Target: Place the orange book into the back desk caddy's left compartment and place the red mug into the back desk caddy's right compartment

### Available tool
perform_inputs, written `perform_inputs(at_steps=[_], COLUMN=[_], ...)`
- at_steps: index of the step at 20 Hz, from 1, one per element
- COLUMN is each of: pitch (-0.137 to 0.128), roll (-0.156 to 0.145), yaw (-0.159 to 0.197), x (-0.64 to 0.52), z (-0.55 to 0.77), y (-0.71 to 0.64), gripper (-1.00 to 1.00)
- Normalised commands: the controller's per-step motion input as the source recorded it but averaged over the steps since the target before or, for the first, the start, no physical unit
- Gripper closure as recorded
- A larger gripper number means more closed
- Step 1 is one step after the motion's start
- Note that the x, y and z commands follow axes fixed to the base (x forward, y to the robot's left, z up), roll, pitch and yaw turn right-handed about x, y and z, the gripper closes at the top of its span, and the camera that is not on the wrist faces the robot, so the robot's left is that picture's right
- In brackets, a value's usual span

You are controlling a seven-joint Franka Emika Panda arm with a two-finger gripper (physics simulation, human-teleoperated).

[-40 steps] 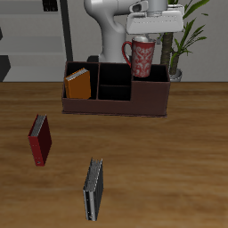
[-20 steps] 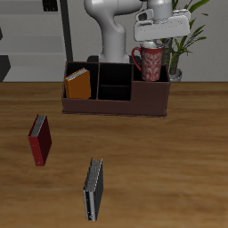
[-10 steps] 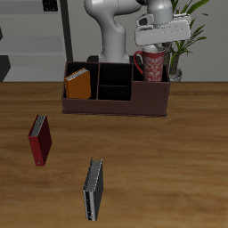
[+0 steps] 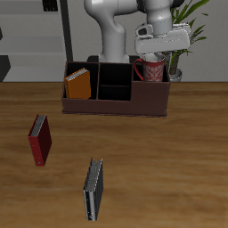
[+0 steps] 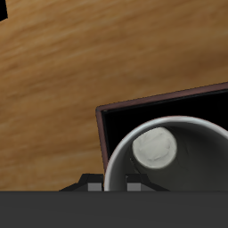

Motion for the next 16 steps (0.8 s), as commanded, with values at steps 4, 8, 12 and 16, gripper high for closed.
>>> perform_inputs(at_steps=[4, 8, 12, 16], pitch=[0.043, 0.049, 0.085, 0.01], roll=[-0.017, 0.008, 0.049, -0.008], yaw=[-0.018, -0.035, -0.045, 0.0], x=[0.15, 0.12, 0.13, 0.06], z=[-0.18, -0.14, -0.18, -0.03], y=[-0.07, -0.08, -0.09, -0.08], gripper=[1.0, 1.0, -1.0, -1.0])
